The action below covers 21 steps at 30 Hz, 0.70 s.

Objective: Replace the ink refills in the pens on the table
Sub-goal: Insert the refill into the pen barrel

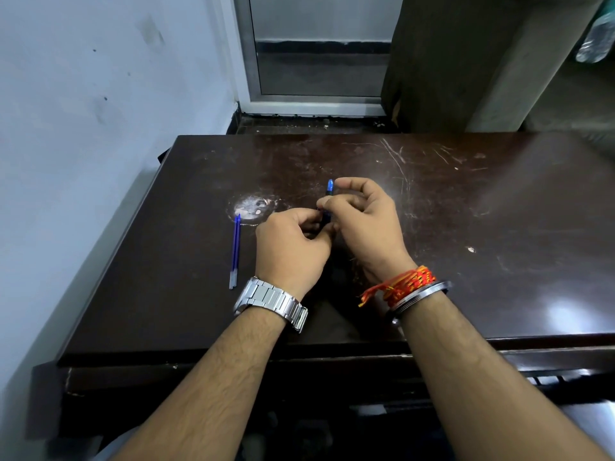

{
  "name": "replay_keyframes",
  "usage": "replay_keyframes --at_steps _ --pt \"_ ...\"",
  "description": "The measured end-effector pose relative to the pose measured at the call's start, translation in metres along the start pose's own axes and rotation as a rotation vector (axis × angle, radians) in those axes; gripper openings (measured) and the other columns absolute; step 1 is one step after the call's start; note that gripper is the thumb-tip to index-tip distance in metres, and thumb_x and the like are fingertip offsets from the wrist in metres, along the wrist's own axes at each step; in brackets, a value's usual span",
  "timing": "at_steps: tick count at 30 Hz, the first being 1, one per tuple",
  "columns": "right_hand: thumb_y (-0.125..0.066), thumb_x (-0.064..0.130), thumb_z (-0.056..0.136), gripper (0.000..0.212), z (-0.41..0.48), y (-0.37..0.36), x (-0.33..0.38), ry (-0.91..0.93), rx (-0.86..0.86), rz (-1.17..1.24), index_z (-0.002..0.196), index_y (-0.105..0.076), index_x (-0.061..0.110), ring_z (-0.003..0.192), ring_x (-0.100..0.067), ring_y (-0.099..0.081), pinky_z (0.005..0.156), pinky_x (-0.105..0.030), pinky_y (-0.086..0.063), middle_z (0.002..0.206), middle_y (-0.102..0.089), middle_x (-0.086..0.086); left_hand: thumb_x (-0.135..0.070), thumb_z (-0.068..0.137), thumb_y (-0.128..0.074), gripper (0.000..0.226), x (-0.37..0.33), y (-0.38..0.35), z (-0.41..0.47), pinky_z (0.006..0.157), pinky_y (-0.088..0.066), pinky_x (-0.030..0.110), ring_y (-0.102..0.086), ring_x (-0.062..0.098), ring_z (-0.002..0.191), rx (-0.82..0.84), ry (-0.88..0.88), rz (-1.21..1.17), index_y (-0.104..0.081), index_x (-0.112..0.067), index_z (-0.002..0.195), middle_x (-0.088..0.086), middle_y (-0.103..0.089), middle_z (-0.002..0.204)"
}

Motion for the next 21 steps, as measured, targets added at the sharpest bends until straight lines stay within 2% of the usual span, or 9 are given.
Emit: replay_keyframes --at_steps 3,5,7,10,12,15,18,21 --pt "-0.072 0.019 0.079 0.02 -0.0006 0.0003 -0.0015 -0.038 -0.021 0.042 0.097 -0.063 0.022 0.063 -0.01 -0.063 0.064 -0.031 -0.05 0.083 -0.077 -0.002 -0.022 0.072 -0.08 0.019 0.0015 -0.001 0.0007 0.069 -0.057 0.02 -0.068 -0.002 0.07 0.005 0.016 -0.004 -0.078 -0.019 0.091 -0.008 -0.075 0.078" --pt "-0.079 0.026 0.078 0.026 -0.0015 0.0025 -0.0004 -0.009 -0.036 -0.006 0.099 -0.064 0.022 0.061 -0.006 -0.063 0.061 -0.026 -0.051 0.083 -0.075 0.003 -0.022 0.072 -0.079 0.017 0.0005 -0.0006 0.0006 0.069 -0.057 0.02 -0.068 -0.002 0.069 0.001 0.016 -0.003 -0.078 -0.019 0.089 -0.009 -0.075 0.077" --pt "-0.079 0.021 0.081 0.024 -0.0014 0.0021 0.0014 0.023 -0.025 -0.048 0.1 -0.064 0.022 0.062 -0.005 -0.063 0.061 -0.024 -0.051 0.079 -0.071 0.007 -0.02 0.072 -0.077 0.013 -0.002 0.0002 -0.0001 0.068 -0.057 0.023 -0.069 0.001 0.068 -0.004 -0.004 -0.001 -0.079 -0.02 0.085 -0.008 -0.075 0.075" --pt "-0.068 0.012 0.08 0.017 0.0 -0.0018 -0.0009 -0.008 -0.007 0.006 0.092 -0.064 0.023 0.066 -0.011 -0.065 0.067 -0.032 -0.052 0.076 -0.075 0.002 -0.019 0.073 -0.078 0.015 -0.0012 -0.0015 -0.0008 0.069 -0.057 0.021 -0.069 0.0 0.07 0.013 0.007 0.002 -0.079 -0.02 0.088 -0.007 -0.076 0.078" --pt "-0.064 0.02 0.075 0.015 0.0008 -0.0025 -0.0024 -0.042 -0.011 0.056 0.09 -0.065 0.024 0.069 -0.016 -0.066 0.067 -0.034 -0.051 0.082 -0.077 -0.002 -0.021 0.073 -0.079 0.018 0.0009 -0.0024 -0.0003 0.068 -0.056 0.018 -0.068 -0.001 0.071 0.017 0.02 0.0 -0.079 -0.019 0.091 -0.007 -0.076 0.079" --pt "-0.076 0.035 0.072 0.028 -0.0006 0.0005 -0.0014 -0.023 -0.025 -0.012 0.096 -0.066 0.025 0.069 -0.012 -0.064 0.065 -0.032 -0.05 0.091 -0.075 0.001 -0.022 0.072 -0.081 0.016 0.0013 -0.0002 0.0007 0.067 -0.056 0.018 -0.068 -0.001 0.069 -0.003 0.025 -0.007 -0.078 -0.018 0.088 -0.008 -0.074 0.076" --pt "-0.08 0.025 0.079 0.029 -0.0014 0.0012 -0.0013 0.011 -0.019 -0.032 0.101 -0.063 0.022 0.071 -0.013 -0.061 0.066 -0.032 -0.052 0.086 -0.069 0.002 -0.02 0.073 -0.079 0.01 -0.0011 0.0013 0.0001 0.067 -0.057 0.022 -0.069 0.002 0.067 -0.011 0.008 -0.001 -0.079 -0.018 0.083 -0.006 -0.075 0.075" --pt "-0.072 0.01 0.082 0.028 0.0003 0.001 -0.0001 0.007 -0.009 0.001 0.103 -0.059 0.022 0.064 -0.013 -0.062 0.065 -0.032 -0.05 0.074 -0.069 0.001 -0.02 0.073 -0.079 0.011 -0.0006 -0.0001 -0.0001 0.065 -0.056 0.02 -0.068 0.001 0.067 0.001 0.01 -0.001 -0.079 -0.019 0.083 -0.007 -0.076 0.074"
Point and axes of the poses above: each hand's wrist, its own z-axis towards the middle knuckle, its own y-axis out of the back of the hand, x = y × z, the point moved 8 cm from there along z, towards the middle knuckle
